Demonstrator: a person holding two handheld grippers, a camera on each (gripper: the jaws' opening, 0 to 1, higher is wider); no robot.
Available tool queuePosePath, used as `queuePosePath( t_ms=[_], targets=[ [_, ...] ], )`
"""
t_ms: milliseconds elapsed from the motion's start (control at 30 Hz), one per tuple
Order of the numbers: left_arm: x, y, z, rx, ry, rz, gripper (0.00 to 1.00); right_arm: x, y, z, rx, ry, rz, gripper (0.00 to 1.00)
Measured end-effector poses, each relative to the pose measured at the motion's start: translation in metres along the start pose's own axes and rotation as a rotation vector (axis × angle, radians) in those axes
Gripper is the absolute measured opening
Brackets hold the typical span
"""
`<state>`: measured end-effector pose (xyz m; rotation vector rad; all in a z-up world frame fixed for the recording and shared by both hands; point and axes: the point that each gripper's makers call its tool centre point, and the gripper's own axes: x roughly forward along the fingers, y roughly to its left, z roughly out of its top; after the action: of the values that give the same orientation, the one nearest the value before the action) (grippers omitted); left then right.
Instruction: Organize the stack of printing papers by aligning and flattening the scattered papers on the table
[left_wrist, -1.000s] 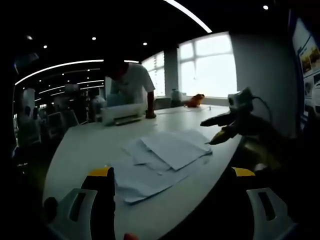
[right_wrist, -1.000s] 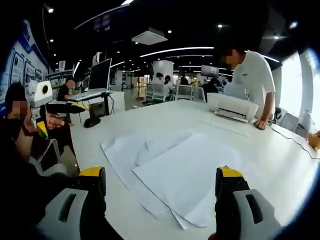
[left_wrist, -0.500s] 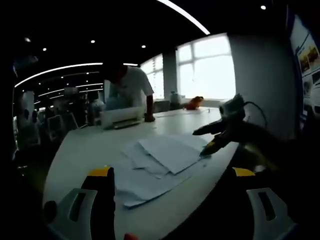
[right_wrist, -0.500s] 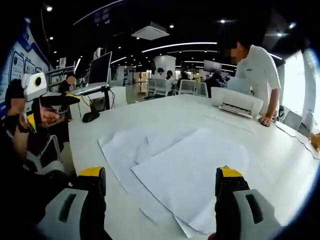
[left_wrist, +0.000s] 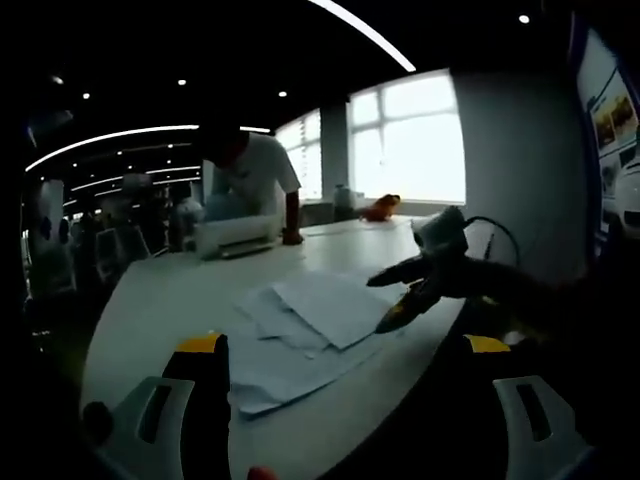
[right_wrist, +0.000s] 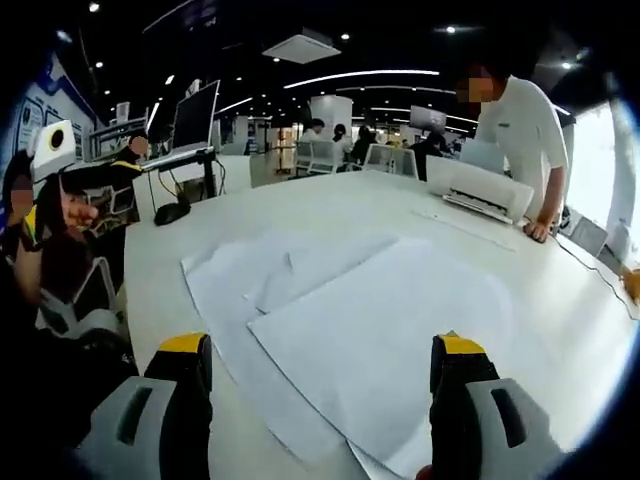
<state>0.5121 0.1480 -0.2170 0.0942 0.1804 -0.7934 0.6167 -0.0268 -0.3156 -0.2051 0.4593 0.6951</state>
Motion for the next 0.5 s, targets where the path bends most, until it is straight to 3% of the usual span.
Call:
queuePosePath(
  t_ms=[500],
  targets=[
    [-0.002,0.003,-0.002,-0.004,-0.004,0.004,0.97,0.016,0.012,-0.004,0.012,-0.016,0.018,0.83]
  ],
)
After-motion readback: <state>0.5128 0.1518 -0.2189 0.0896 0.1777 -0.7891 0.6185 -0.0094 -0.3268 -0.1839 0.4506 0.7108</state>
